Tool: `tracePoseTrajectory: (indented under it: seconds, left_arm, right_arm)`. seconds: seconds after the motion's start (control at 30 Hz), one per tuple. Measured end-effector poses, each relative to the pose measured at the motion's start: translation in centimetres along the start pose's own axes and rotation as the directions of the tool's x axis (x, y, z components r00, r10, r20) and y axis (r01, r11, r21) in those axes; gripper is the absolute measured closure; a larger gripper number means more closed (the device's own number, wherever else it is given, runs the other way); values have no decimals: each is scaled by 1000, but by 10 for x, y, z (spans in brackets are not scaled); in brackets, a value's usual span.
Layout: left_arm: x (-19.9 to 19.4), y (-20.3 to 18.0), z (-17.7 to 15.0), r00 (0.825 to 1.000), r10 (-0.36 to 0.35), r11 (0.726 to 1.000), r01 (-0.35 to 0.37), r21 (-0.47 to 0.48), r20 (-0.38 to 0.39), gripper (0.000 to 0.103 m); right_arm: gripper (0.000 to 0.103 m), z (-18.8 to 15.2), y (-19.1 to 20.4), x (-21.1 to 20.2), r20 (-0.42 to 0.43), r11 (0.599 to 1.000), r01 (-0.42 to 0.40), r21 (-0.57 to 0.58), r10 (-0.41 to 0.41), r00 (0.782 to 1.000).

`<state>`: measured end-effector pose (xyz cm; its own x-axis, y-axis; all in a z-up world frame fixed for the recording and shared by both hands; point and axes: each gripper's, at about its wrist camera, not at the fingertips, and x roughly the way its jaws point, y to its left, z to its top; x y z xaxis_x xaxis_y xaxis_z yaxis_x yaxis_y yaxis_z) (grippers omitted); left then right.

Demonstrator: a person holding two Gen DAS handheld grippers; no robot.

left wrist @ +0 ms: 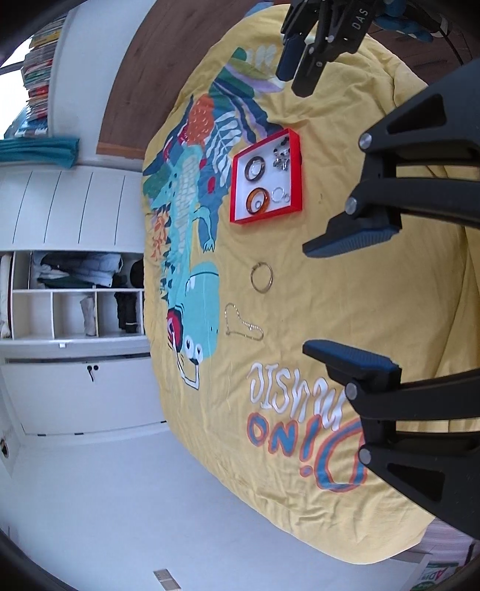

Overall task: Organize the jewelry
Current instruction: 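Withdraw both tools and move toward the chain necklace and gold bangle, then grasp the silver chain necklace with the left tool while the right tool grasps the gold bangle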

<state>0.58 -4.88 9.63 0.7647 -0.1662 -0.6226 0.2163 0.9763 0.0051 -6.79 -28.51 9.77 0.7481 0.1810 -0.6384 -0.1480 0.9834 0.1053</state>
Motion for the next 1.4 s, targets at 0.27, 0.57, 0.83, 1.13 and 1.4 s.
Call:
tracePoseTrajectory:
  seconds: [0.27, 0.57, 0.83, 1.13, 1.4]
  left_arm:
    - [31, 37, -8, 998, 30, 997, -35, -73, -60, 57]
    - [122, 80, -10, 984, 38, 988, -63, -138, -177, 54]
    - [234, 95, 33, 976, -2, 990, -29, -136, -219, 47]
    - [350, 97, 59, 959, -42, 993, 9, -118, -281, 47]
    - [422, 92, 67, 951, -54, 996, 31, -82, -306, 47]
  right_arm:
    - [55, 9, 24, 37, -58, 998, -50, -41, 47, 997]
    - [55, 24, 22, 123, -151, 994, -113, -6, 110, 982]
    - [55, 52, 5, 222, -229, 993, -120, 5, 118, 966]
    - [55, 79, -19, 336, -300, 993, -111, 46, 120, 946]
    - [55, 83, -34, 410, -370, 991, -54, 123, 97, 924]
